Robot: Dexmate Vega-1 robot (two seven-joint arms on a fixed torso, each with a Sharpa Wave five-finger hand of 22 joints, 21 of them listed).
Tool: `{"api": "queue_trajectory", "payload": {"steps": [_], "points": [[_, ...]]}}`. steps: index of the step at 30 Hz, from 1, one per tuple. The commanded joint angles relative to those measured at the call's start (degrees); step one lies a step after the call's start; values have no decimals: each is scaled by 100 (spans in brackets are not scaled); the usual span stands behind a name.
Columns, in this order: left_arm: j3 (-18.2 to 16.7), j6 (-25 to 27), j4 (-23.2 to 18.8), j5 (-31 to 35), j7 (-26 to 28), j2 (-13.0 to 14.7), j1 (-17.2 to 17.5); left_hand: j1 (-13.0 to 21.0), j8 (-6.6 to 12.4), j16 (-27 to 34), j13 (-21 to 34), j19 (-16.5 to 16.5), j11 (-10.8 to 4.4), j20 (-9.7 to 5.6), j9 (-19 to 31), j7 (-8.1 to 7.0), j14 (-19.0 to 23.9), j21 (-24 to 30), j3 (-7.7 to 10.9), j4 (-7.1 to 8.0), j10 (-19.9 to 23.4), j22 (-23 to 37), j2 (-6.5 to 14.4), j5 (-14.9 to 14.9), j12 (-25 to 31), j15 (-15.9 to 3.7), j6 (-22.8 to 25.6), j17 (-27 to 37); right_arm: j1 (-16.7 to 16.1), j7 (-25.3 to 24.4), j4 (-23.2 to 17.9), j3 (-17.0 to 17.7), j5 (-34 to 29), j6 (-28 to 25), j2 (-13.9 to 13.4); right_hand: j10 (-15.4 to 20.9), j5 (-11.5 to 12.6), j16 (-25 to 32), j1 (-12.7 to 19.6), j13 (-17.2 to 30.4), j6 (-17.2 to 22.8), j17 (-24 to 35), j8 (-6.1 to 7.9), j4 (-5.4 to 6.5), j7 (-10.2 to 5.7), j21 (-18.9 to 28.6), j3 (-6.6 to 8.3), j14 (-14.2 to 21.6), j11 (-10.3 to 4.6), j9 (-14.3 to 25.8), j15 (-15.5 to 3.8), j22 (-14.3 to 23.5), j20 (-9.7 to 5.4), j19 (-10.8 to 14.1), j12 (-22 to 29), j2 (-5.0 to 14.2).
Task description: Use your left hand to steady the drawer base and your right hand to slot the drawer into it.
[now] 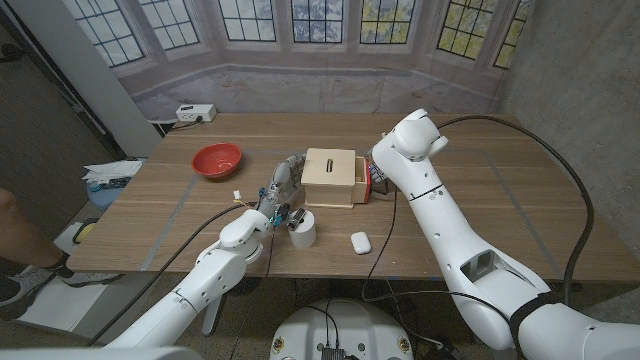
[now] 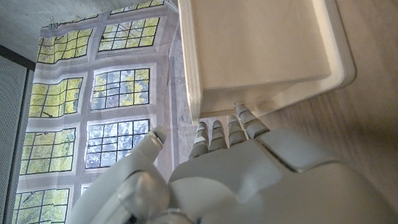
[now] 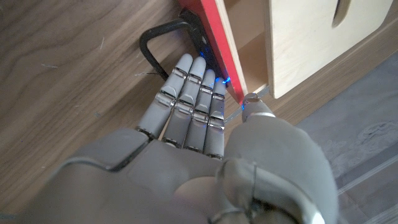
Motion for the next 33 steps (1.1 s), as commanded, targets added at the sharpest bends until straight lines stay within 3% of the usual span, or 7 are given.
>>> {"api": "queue_trajectory", "payload": {"steps": [1, 11, 33], "points": [[42, -15, 63, 17, -72, -55, -61, -5, -11, 3, 5, 34, 35, 7, 25, 9, 24, 48, 30, -16, 6, 20, 10, 20, -12, 34, 34, 17, 16, -176, -18, -48, 322, 0, -38, 30, -13, -23, -46, 13, 40, 10, 34, 4, 53, 49, 43, 39, 28, -2, 25, 7, 6, 54, -36, 11], [56, -21, 34, 49, -40, -74, -42, -6, -10, 2, 5, 36, 35, 7, 25, 9, 21, 48, 32, -16, 3, 20, 13, 21, -13, 33, 36, 17, 38, -261, -34, -94, 490, 0, -86, 47, -15, -54, -65, 9, 28, 2, 33, -8, 58, 48, 65, 41, 30, -3, 28, 7, 13, 68, -65, 10], [74, -101, 4, 117, 31, -103, 25, 5, -6, 2, 5, 37, 34, 8, 25, 7, 16, 49, 29, -33, 2, 20, 20, 20, -15, 36, 45, 16, 313, -1003, 25, -355, 1741, 0, -346, 69, -18, -99, -97, 4, 2, -5, 31, -34, 64, 39, 110, 67, 36, -4, 12, 6, 22, 82, -120, 13]]}}
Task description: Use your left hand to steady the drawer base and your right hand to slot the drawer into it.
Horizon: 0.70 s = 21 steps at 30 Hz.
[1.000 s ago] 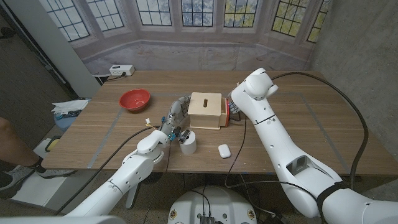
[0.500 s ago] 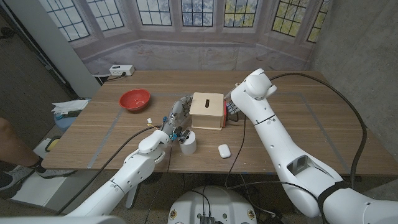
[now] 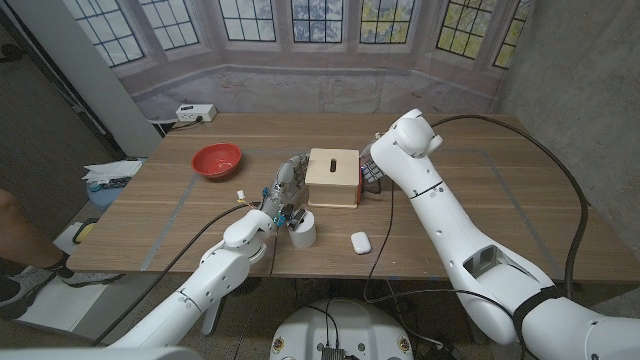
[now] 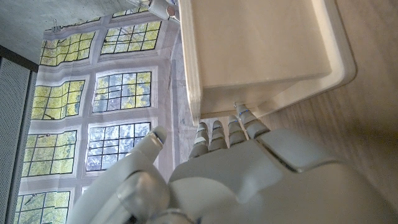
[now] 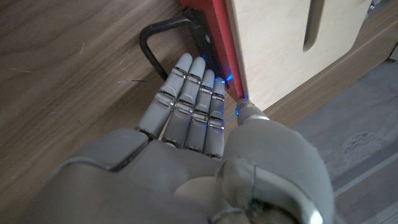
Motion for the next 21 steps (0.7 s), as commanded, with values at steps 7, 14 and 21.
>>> {"api": "queue_trajectory", "payload": {"steps": [7, 14, 21], "points": [[3, -62, -53, 31, 68, -15, 82, 3, -5, 4, 7, 55, 37, 5, 22, 10, 20, 38, 28, -30, 6, 25, 21, 20, -13, 37, 49, 18, 158, -472, 12, -152, 770, 2, -182, 61, -18, -26, -55, 3, -16, -6, 27, -8, 8, 37, 57, 64, 8, -4, 13, 6, -24, 47, -45, -38], [-3, -96, -68, 63, 99, -4, 106, 6, -2, 3, 7, 55, 35, 2, 22, 15, 18, 37, 30, -34, 8, 25, 23, 21, -13, 41, 57, 16, 200, -468, -30, -218, 773, 2, -240, 57, -21, -40, -87, 3, -39, 0, 21, 1, 18, 28, 61, 58, 16, -4, 22, 6, -17, 34, -63, -34], [-3, -119, -110, 86, 173, -9, 167, 9, -5, 3, 8, 57, 38, 6, 22, 10, 18, 38, 31, -38, 8, 25, 24, 22, -13, 40, 52, 16, 333, -423, -11, -349, 829, 2, -359, 50, -23, -54, -112, 3, -44, 1, 23, 2, 20, 23, 66, 57, 24, -5, 46, 6, -7, 28, -83, -40]]}}
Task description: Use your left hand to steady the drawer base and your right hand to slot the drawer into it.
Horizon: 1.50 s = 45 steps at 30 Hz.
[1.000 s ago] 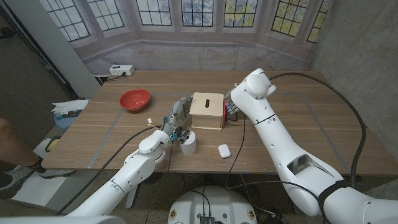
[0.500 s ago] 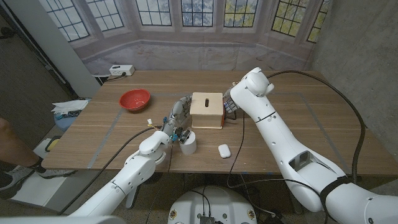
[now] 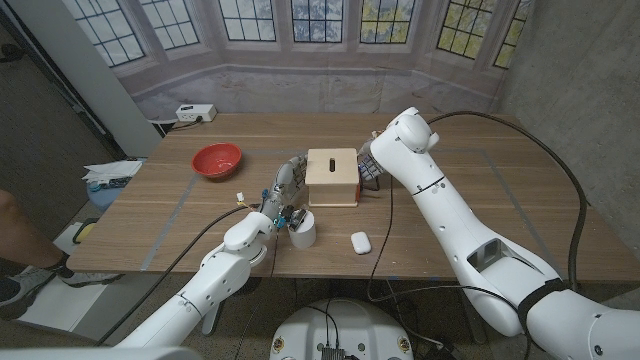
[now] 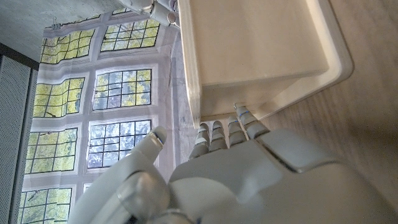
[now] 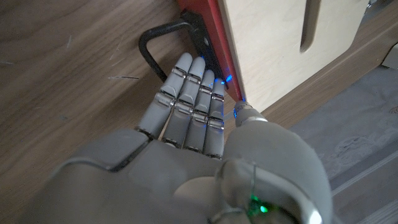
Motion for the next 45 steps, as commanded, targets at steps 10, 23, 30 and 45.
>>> {"api": "queue_trajectory", "payload": {"steps": [10, 23, 30, 45], "points": [[-14, -84, -141, 90, 210, 11, 166, 13, 9, 4, 9, 58, 39, -17, 26, 12, 20, 33, 26, -41, 8, 24, 26, 22, -13, 39, 57, 16, 243, 72, -38, -234, 162, 3, -316, 62, -1, -30, -29, 2, -32, 1, 23, 4, 2, 16, 42, 26, 41, -5, 24, 6, 28, -3, -32, -45], [-36, -110, -242, 115, 300, 58, 264, 12, 8, 7, 9, 57, 36, -12, 27, 9, 25, 32, 29, -37, 5, 24, 30, 22, -15, 42, 55, 18, 299, 201, -122, -280, 27, 3, -444, 63, -2, -50, -60, 3, -46, 9, 23, -6, 5, 10, 60, 25, 48, -6, 35, 7, 43, -9, -59, -47], [-52, -138, -289, 135, 328, 97, 310, 11, 7, 6, 9, 57, 38, -12, 27, 8, 24, 32, 29, -37, 6, 24, 28, 22, -14, 42, 53, 18, 304, 366, -188, -295, -190, 3, -482, 55, -2, -60, -67, 3, -64, 14, 19, -20, 6, 9, 71, 19, 44, -6, 48, 7, 49, -8, -74, -50], [-171, -155, -509, 268, 471, 315, 437, 7, 6, 6, 9, 57, 36, -4, 27, 3, 26, 32, 27, -34, 6, 25, 22, 21, -15, 42, 51, 19, 254, 318, -407, -309, -203, 3, -607, 43, -3, -78, -93, 5, -108, 29, 10, -44, 18, -1, 79, -4, 66, -6, 55, 7, 69, -27, -100, -69]]}}
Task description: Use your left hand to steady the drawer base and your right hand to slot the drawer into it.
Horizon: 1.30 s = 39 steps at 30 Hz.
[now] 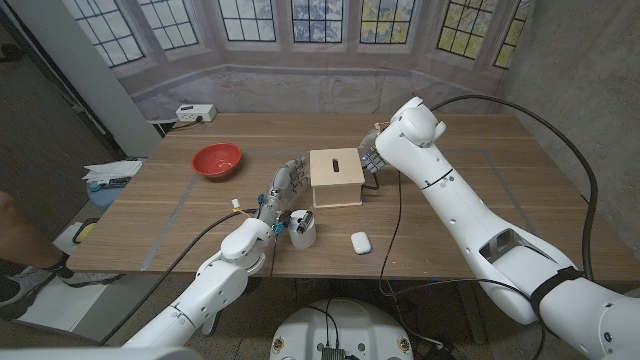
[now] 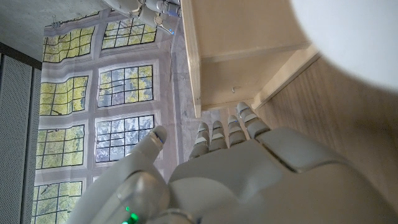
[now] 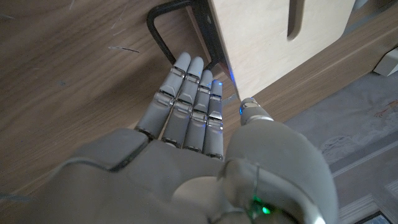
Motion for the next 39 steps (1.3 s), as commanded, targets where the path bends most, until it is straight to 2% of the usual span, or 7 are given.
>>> {"api": "queue_trajectory", "payload": {"steps": [1, 16, 22, 28, 34, 37, 39], "points": [[-93, -26, -151, 95, 88, 169, 93, 7, 9, 5, 10, 27, 39, -31, 9, 2, 22, -9, 6, -13, 5, 6, 23, 21, -15, 40, 51, 19, -32, -46, -171, -3, -20, -2, -101, -1, 45, -18, -15, 4, -43, 15, 4, -4, -10, -2, 41, -16, 25, -7, 65, 7, 49, -8, -7, -23], [-254, -180, -194, 229, 213, 308, 189, 10, 9, 3, 10, 19, 43, -31, 9, 0, 19, -11, 7, -16, 4, 6, 24, 22, -16, 44, 52, 17, -95, 163, -239, 55, -568, -2, -59, -148, 44, -64, -67, 9, -159, 81, -19, -46, -44, -75, 21, -228, 17, -5, 94, 5, 42, -233, -80, -45], [-323, -221, -248, 320, 324, 363, 250, 15, 9, 0, 10, 12, 43, -31, 9, -5, 10, -14, 6, -23, 5, 6, 27, 22, -15, 49, 52, 16, -94, 60, -262, 61, -527, -2, -72, -350, 49, -141, -101, 14, -325, 118, -45, -96, -48, -116, 17, -524, 90, -1, 184, 4, 107, -471, -133, -47], [-386, -223, -364, 513, 552, 423, 344, 17, 8, -1, 10, 8, 37, -25, 9, -4, 2, -16, -2, -27, 3, 6, 28, 20, -16, 49, 50, 17, 6, -347, -277, 34, -22, -2, -227, -453, 48, -159, -136, 17, -396, 143, -47, -107, -39, -118, 5, -656, 98, 0, 199, 4, 130, -565, -146, -42], [-412, -166, -469, 748, 737, 497, 382, 19, 8, -2, 10, 6, 38, -26, 9, -6, -3, -16, -4, -30, 2, 6, 29, 20, -17, 48, 49, 16, 26, -1015, -443, 50, 692, -2, -422, -623, 50, -193, -155, 21, -498, 151, -55, -138, -69, -125, 0, -826, 109, 2, 223, 3, 171, -692, -171, -51], [-407, -134, -477, 799, 768, 494, 350, 19, 7, -4, 10, 3, 48, -26, 9, -4, -12, -17, -8, -30, -8, 6, 29, 19, -21, 47, 48, 17, 25, -1257, -524, 74, 976, -2, -520, -776, 51, -238, -186, 25, -616, 165, -61, -159, -96, -148, -8, -1072, 171, 6, 338, 2, 250, -898, -173, -45], [-395, -112, -472, 856, 787, 496, 321, 17, 7, -4, 10, 2, 42, -25, 9, -4, -14, -17, -10, -28, -9, 6, 29, 19, -21, 51, 46, 18, 16, -1460, -581, 102, 1205, -2, -580, -866, 51, -248, -206, 26, -638, 175, -49, -170, -96, -150, -17, -1194, 200, 7, 345, 2, 293, -994, -175, -44]]}}
